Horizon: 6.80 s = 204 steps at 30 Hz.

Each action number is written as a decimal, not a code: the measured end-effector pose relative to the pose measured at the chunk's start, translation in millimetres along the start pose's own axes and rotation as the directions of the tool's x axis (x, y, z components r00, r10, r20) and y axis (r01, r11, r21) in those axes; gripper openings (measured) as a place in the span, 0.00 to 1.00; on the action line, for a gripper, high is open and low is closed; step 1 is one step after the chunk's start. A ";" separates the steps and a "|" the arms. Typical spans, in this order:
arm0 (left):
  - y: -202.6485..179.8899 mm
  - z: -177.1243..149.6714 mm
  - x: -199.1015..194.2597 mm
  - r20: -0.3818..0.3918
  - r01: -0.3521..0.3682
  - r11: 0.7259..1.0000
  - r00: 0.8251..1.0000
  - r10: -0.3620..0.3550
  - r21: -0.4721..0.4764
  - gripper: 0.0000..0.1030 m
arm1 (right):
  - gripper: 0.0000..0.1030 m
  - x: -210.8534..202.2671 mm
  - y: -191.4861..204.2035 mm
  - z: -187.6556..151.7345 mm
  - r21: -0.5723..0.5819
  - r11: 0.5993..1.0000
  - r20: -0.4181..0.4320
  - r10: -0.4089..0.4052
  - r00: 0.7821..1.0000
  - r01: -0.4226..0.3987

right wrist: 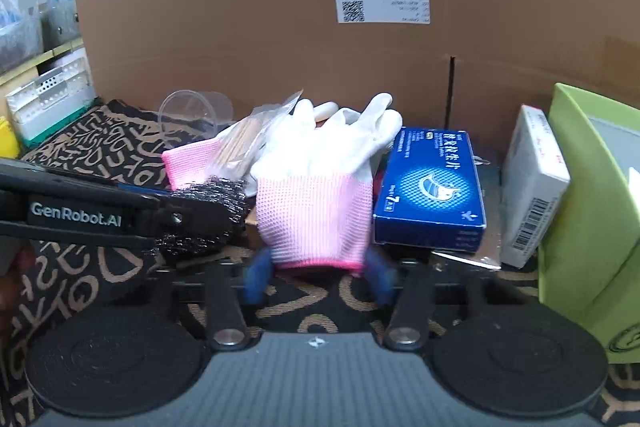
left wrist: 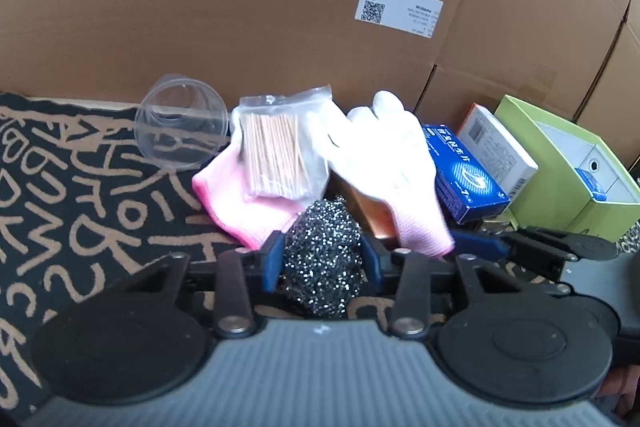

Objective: Organize objects
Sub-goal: 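Grasp the steel wool with the left tool while the right grasps the pink-white glove, then drop the steel wool and glove into the shoebox, opening both tools, then grasp the copper box with the left tool while the right grasps the blue glove box, then place both boxes into the shoebox and open both tools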

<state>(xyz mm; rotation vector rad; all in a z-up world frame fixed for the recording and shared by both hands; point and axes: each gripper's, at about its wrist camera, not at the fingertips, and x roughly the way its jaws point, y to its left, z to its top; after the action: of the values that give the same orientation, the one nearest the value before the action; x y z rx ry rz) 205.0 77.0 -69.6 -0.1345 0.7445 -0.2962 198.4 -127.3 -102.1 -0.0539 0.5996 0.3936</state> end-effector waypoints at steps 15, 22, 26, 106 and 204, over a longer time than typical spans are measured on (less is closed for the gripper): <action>-26.7 -59.2 -78.2 -0.097 0.155 0.977 0.985 -0.142 0.146 0.42 | 0.36 -132.0 0.8 -61.0 -0.034 0.994 -0.105 0.097 0.990 -0.101; -38.8 -69.5 -87.9 -0.089 0.133 0.980 0.989 -0.121 0.150 0.69 | 0.70 -147.4 3.0 -61.7 -0.073 0.996 -0.014 0.047 0.999 -0.048; -43.8 -67.5 -85.0 -0.083 0.108 0.980 0.992 -0.095 0.164 0.75 | 0.70 -126.0 3.4 -51.9 -0.033 0.998 0.011 0.060 0.998 -0.059; -17.2 -3.2 -49.3 0.085 0.025 0.999 0.996 -0.022 -0.036 0.99 | 0.80 -35.2 -2.4 10.3 -0.011 0.963 0.128 -0.266 0.955 0.270; -269.2 77.6 58.5 0.056 0.052 0.912 0.995 -0.082 0.407 1.00 | 0.86 -150.4 -244.7 -11.4 0.279 0.883 0.171 -0.433 0.885 0.378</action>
<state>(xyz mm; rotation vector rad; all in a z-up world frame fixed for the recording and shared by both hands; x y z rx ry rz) 240.3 -195.7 9.6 0.2238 0.5939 -0.5034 170.9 -407.2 -43.0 0.0942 0.3880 -0.0876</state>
